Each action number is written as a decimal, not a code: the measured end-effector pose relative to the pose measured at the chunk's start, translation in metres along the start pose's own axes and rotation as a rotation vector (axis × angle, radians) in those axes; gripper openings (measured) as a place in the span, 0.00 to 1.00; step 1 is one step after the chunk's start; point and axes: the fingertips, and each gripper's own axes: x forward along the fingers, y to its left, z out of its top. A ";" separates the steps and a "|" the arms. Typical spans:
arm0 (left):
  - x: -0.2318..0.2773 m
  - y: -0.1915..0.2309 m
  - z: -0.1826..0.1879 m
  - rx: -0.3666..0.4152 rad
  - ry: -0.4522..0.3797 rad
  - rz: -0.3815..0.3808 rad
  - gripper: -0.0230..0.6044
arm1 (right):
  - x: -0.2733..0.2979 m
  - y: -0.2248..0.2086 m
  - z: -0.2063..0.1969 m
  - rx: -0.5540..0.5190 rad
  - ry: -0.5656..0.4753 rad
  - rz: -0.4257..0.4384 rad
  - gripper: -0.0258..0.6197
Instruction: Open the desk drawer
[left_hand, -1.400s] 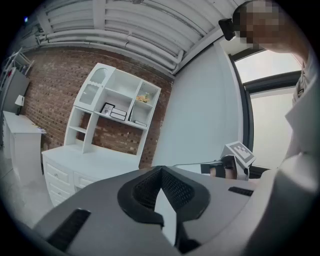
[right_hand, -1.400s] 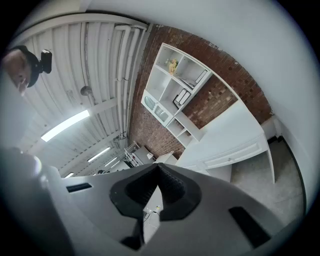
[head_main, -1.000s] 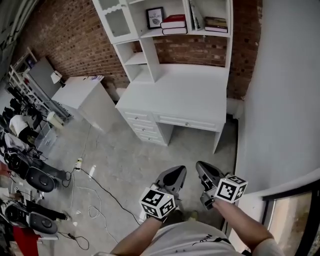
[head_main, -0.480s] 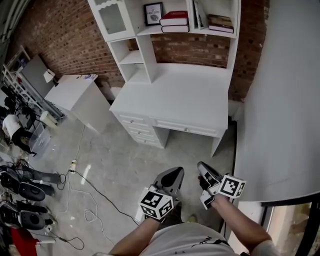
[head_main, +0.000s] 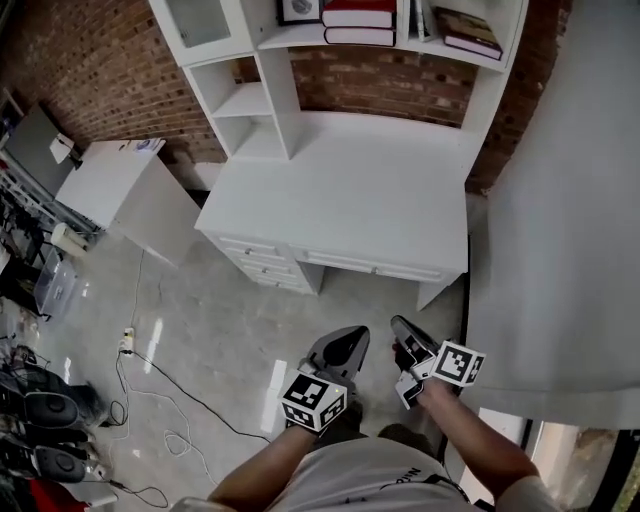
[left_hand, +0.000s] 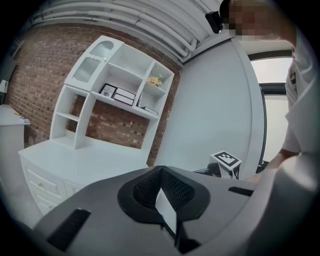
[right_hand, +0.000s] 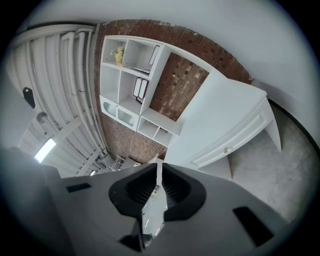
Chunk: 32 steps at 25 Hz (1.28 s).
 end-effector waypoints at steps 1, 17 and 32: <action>0.006 0.011 0.001 0.001 0.008 -0.011 0.06 | 0.010 -0.008 0.003 0.016 -0.003 -0.026 0.07; 0.124 0.128 -0.038 -0.065 0.128 -0.014 0.06 | 0.145 -0.170 0.030 0.091 0.041 -0.186 0.14; 0.208 0.194 -0.118 -0.099 0.226 0.027 0.05 | 0.219 -0.318 0.024 0.340 -0.045 -0.229 0.20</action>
